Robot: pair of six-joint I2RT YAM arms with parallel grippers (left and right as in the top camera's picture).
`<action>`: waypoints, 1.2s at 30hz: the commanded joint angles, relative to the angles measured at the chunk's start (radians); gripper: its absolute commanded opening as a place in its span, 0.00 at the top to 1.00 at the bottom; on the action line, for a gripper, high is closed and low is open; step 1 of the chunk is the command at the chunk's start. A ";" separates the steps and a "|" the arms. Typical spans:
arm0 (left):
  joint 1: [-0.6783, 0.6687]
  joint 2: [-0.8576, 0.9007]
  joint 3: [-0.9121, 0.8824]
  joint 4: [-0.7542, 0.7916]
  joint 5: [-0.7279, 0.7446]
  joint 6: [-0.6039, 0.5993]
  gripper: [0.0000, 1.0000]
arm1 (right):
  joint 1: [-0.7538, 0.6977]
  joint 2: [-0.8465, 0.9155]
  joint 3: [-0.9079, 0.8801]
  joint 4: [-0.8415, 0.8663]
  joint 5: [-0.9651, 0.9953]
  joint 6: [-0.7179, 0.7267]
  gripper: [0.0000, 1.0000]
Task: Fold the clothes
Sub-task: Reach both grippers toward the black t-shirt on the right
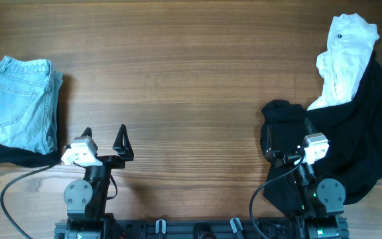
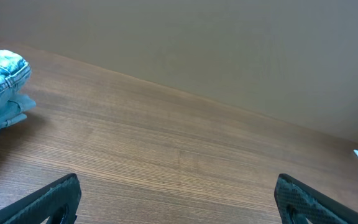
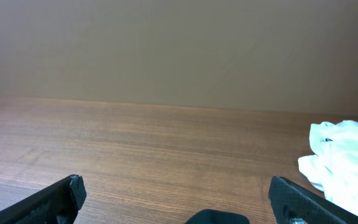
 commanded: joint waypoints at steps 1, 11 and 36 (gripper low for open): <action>-0.007 -0.010 -0.006 -0.002 -0.003 -0.005 0.00 | 0.001 -0.008 -0.001 0.005 -0.019 0.012 0.00; -0.007 -0.010 -0.006 -0.002 -0.002 -0.005 0.00 | 0.001 -0.008 -0.001 0.005 -0.019 0.012 0.00; -0.007 -0.010 -0.005 -0.002 -0.002 -0.005 0.00 | 0.001 -0.001 0.028 -0.011 0.001 0.017 0.00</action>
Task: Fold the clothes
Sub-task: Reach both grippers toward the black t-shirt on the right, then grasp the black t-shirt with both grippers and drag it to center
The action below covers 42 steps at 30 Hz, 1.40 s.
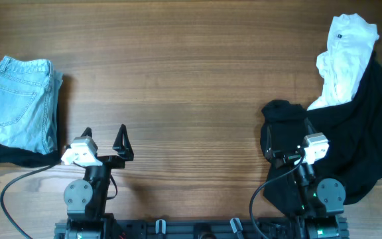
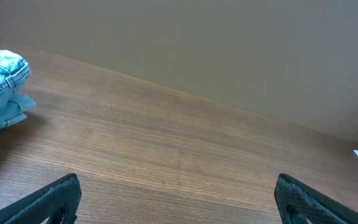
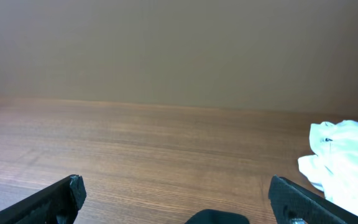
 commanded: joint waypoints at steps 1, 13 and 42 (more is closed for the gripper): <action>-0.007 -0.008 -0.003 -0.004 -0.002 -0.005 0.00 | 0.001 0.011 0.045 -0.014 0.018 0.016 0.00; -0.007 0.506 0.386 -0.203 -0.002 0.000 0.00 | 0.001 0.757 0.584 -0.343 0.067 0.068 0.00; -0.007 0.891 0.510 -0.285 -0.001 -0.002 0.00 | 0.024 1.238 1.392 -0.637 -0.433 0.033 0.96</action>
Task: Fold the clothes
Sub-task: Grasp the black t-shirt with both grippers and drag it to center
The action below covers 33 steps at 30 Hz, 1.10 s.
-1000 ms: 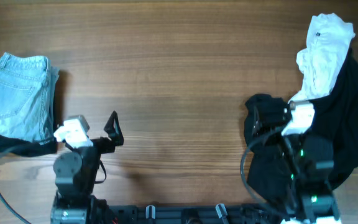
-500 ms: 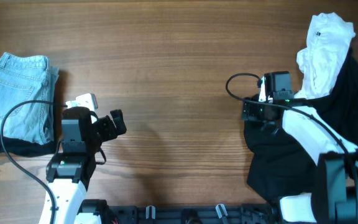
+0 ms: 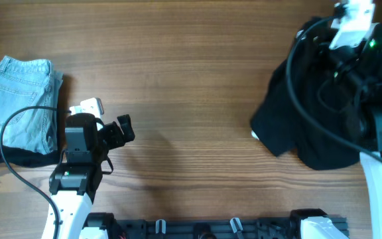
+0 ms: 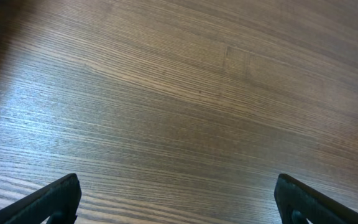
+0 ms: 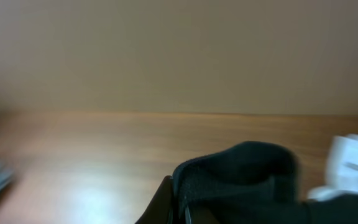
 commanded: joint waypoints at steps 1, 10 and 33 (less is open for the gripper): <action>-0.007 0.001 0.018 0.004 0.002 -0.002 0.00 | 0.134 0.098 -0.017 -0.039 -0.333 -0.053 0.95; -0.007 0.001 0.018 0.045 0.089 -0.003 0.00 | 0.361 0.409 -0.016 0.266 0.037 0.009 0.53; -0.681 0.998 0.215 0.996 0.269 -0.448 0.00 | -0.055 0.179 -0.016 -0.430 0.284 0.072 0.00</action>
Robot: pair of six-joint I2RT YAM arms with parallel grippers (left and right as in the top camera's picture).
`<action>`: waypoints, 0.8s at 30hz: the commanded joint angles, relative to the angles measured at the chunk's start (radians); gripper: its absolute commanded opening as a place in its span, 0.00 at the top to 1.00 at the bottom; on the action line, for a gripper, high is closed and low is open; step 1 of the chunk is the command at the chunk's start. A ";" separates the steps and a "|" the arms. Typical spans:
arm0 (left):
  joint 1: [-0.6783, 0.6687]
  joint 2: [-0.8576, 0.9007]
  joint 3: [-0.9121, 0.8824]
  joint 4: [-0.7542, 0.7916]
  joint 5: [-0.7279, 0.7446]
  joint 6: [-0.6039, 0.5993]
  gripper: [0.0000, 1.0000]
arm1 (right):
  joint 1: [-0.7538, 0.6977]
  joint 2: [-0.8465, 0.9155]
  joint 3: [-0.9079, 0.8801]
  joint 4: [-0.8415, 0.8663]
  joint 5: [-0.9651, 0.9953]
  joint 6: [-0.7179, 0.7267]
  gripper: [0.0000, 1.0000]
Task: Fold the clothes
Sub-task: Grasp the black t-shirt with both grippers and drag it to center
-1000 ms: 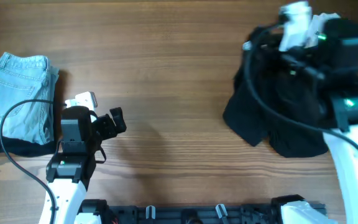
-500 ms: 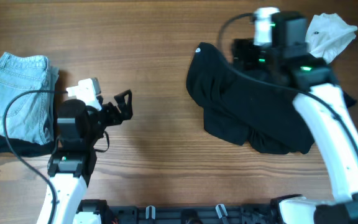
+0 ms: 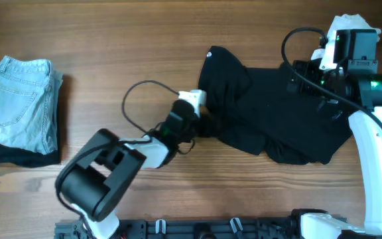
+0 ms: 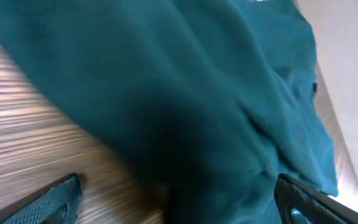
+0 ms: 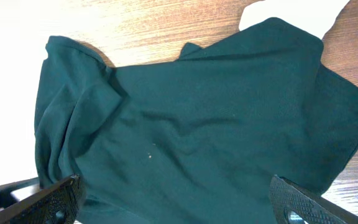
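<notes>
A black shirt (image 3: pixel 277 109) lies spread and wrinkled across the middle right of the table; it looks dark teal (image 5: pixel 191 124) in the wrist views. My left gripper (image 3: pixel 209 125) reaches in low at the shirt's left edge. It is open (image 4: pixel 182 200), and cloth fills the space between its fingers. My right gripper (image 5: pixel 176 202) hangs open well above the shirt, holding nothing. A white garment (image 3: pixel 353 23) shows at the far right corner, partly behind the right arm (image 3: pixel 350 50).
Folded light blue jeans (image 3: pixel 18 99) rest on a black garment (image 3: pixel 5 156) at the table's left edge. Bare wood table (image 3: pixel 144 40) lies between the jeans and the shirt. The left arm's cable loops over the table near the middle.
The black shirt, then bunched at my right gripper at the far right, now lies spread on the table. The right gripper is open above it. My left gripper has moved right to the shirt's left edge.
At the first two moments both arms sat still at the front edge, the black shirt crumpled at the right under the white garment. Then the right gripper had the shirt gathered at the far right. Now the shirt is spread, with both grippers open at it.
</notes>
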 commanded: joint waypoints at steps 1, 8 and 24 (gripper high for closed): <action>-0.063 0.040 0.078 -0.003 -0.014 -0.065 0.00 | -0.002 -0.005 0.003 -0.005 0.016 0.010 0.00; 0.001 -0.010 0.089 -0.018 -0.016 -0.067 0.96 | -0.004 -0.004 0.003 -0.013 0.045 0.029 0.03; 0.619 -0.446 0.135 -0.958 0.049 0.098 0.00 | -0.094 0.193 0.002 0.087 0.072 0.102 0.03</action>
